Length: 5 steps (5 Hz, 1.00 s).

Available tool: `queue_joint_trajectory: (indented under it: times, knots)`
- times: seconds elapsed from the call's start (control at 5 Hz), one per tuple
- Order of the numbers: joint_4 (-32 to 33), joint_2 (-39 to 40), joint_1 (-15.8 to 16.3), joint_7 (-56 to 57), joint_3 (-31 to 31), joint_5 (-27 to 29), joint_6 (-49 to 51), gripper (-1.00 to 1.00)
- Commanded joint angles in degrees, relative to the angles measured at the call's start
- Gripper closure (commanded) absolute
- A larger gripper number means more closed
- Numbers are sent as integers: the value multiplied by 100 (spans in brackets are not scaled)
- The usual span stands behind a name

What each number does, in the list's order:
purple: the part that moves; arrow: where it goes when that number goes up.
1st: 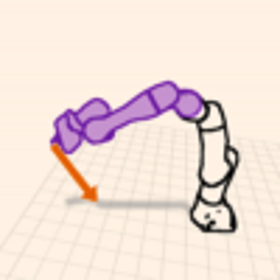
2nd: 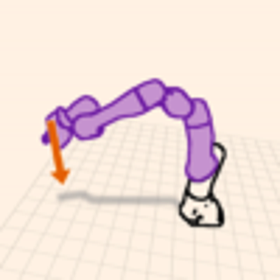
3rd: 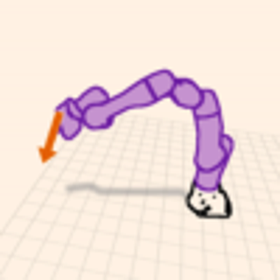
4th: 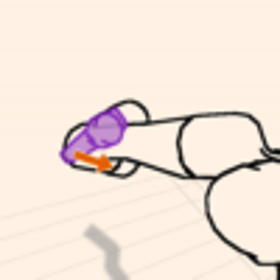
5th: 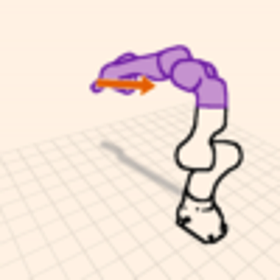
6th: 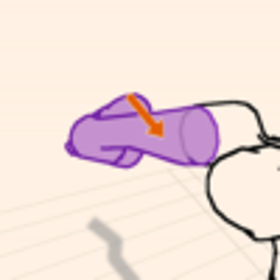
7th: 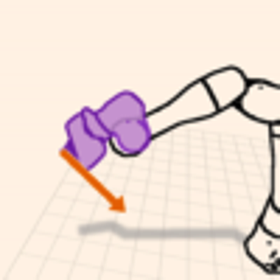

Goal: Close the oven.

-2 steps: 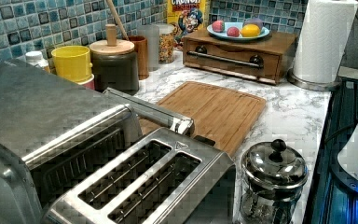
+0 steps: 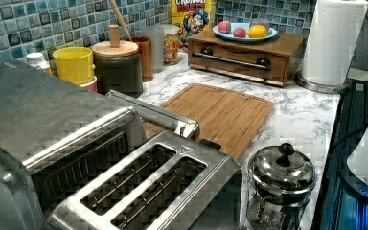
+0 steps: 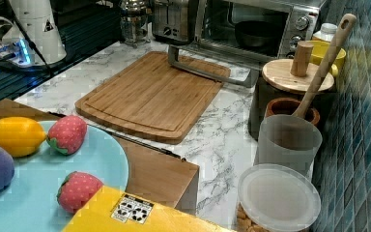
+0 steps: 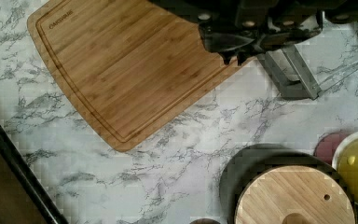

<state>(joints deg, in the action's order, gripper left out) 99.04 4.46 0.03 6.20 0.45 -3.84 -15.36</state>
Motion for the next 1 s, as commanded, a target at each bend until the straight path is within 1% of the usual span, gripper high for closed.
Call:
queue_joint_trajectory:
  times: [0.2,0.4,0.8,1.0]
  knots:
    - [246,230,-40,1149,-107,501,-160,100]
    - [839,169,-240,2095,-66,1135,-475,100]
    - [2292,-211,-479,4047,191,2560,-1564,100]
    - [2630,-184,-553,4820,132,3334,-1933,100]
